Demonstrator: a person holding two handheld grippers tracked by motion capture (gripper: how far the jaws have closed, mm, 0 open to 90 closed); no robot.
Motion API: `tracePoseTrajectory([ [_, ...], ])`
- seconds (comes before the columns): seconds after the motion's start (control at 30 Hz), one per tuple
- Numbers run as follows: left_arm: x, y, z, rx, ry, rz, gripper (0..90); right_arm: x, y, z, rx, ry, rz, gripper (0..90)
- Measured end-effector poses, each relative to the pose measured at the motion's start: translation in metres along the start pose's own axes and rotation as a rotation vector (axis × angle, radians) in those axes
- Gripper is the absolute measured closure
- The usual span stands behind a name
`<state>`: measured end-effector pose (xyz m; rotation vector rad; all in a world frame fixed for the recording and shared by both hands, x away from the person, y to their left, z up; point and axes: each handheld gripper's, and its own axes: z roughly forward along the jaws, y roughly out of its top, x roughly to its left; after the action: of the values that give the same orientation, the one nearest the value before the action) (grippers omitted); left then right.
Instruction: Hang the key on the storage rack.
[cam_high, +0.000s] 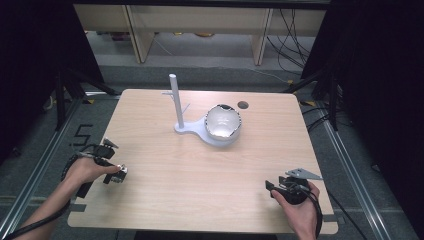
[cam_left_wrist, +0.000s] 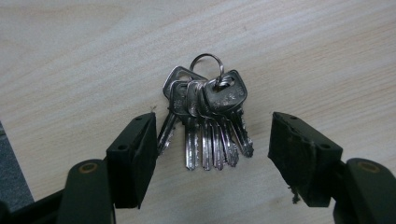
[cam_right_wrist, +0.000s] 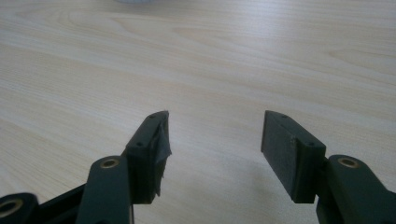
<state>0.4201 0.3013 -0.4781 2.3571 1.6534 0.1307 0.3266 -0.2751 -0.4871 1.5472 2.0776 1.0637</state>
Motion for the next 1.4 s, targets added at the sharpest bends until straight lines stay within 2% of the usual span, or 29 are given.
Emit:
tracePoseTrajectory([
  [0.07, 0.0, 0.001, 0.002, 0.001, 0.004, -0.008, 31.8, 0.0, 0.0, -0.001, 0.009, -0.015, -0.002, 42.7],
  [0.37, 0.001, 0.002, 0.005, 0.01, 0.003, -0.009, 31.5, 0.0, 0.001, -0.003, 0.006, -0.01, 0.0, 42.5],
  [0.4, -0.003, 0.002, 0.006, 0.011, -0.01, -0.068, 31.5, 0.0, 0.001, -0.003, 0.007, -0.012, -0.001, 42.5],
  [0.47, -0.003, 0.002, 0.008, 0.013, -0.012, -0.065, 31.5, 0.0, 0.001, -0.003, 0.008, -0.011, 0.0, 42.5],
  [0.5, -0.001, 0.003, 0.008, 0.03, -0.015, -0.049, 31.5, 0.001, 0.001, -0.003, 0.008, -0.011, 0.0, 42.5],
  [0.53, -0.001, 0.003, 0.008, 0.018, -0.009, -0.045, 31.4, 0.001, 0.001, -0.003, 0.009, -0.02, -0.003, 42.5],
  [0.57, 0.002, 0.004, 0.008, 0.015, 0.0, -0.012, 31.5, 0.001, 0.001, -0.003, 0.009, -0.02, -0.004, 42.5],
  [0.6, 0.002, 0.004, 0.008, 0.015, 0.0, -0.012, 31.5, 0.001, 0.001, -0.003, 0.009, -0.02, -0.004, 42.5],
  [0.63, -0.001, 0.004, 0.008, 0.024, -0.005, -0.058, 31.5, 0.004, 0.001, -0.005, 0.026, -0.024, 0.043, 42.5],
  [0.7, 0.0, 0.003, 0.01, 0.015, -0.004, -0.057, 31.6, 0.004, 0.001, -0.005, 0.018, -0.016, 0.034, 42.4],
  [0.77, 0.003, 0.003, 0.011, 0.019, 0.008, -0.032, 31.8, 0.003, 0.001, -0.004, 0.019, -0.021, 0.028, 42.4],
  [0.8, 0.003, 0.003, 0.011, 0.019, 0.008, -0.032, 32.4, 0.003, 0.001, -0.004, 0.019, -0.021, 0.028, 42.4],
  [0.83, 0.002, 0.002, 0.011, 0.017, 0.01, -0.056, 32.3, 0.003, 0.001, -0.004, 0.019, -0.021, 0.028, 42.4],
  [0.87, 0.002, 0.002, 0.011, 0.017, 0.01, -0.056, 32.3, 0.003, 0.001, -0.004, 0.019, -0.023, 0.028, 42.4],
  [0.9, 0.005, 0.002, 0.01, 0.015, 0.02, -0.004, 32.5, 0.004, 0.001, -0.004, 0.02, -0.017, 0.037, 42.4],
  [0.93, 0.002, 0.001, 0.011, 0.013, 0.013, -0.05, 32.6, 0.005, 0.001, -0.003, 0.022, -0.016, 0.041, 42.4],
  [0.97, 0.005, 0.002, 0.01, 0.013, 0.02, -0.006, 33.1, 0.004, 0.001, -0.003, 0.021, -0.02, 0.035, 42.4],
  [1.1, 0.005, -0.001, 0.007, -0.004, 0.016, -0.009, 43.8, 0.004, 0.0, -0.002, 0.001, -0.01, 0.029, 42.4],
  [1.13, 0.004, -0.002, 0.007, -0.011, 0.01, -0.017, 48.3, 0.001, 0.001, -0.003, 0.01, -0.019, -0.007, 42.4],
  [1.17, 0.004, -0.003, 0.006, -0.006, -0.002, -0.008, 53.6, 0.001, 0.001, -0.004, 0.009, -0.019, -0.007, 42.4],
  [1.2, 0.003, -0.004, 0.006, -0.02, -0.019, -0.018, 58.7, 0.001, 0.0, -0.002, -0.004, -0.01, -0.007, 42.4],
  [1.23, 0.002, -0.005, 0.006, -0.02, -0.021, -0.004, 66.2, 0.0, 0.0, -0.003, -0.005, 0.003, -0.005, 42.4],
  [1.27, 0.001, -0.006, 0.005, -0.03, -0.004, 0.027, 71.3, 0.0, 0.0, -0.003, -0.008, 0.002, -0.007, 42.4],
  [1.33, -0.001, -0.009, 0.005, -0.032, 0.014, 0.055, 72.9, 0.001, 0.001, -0.004, 0.004, -0.025, -0.007, 42.4],
  [1.4, -0.003, -0.011, 0.005, -0.043, 0.026, 0.076, 73.7, 0.001, 0.001, -0.005, 0.007, -0.022, -0.003, 42.4],
])
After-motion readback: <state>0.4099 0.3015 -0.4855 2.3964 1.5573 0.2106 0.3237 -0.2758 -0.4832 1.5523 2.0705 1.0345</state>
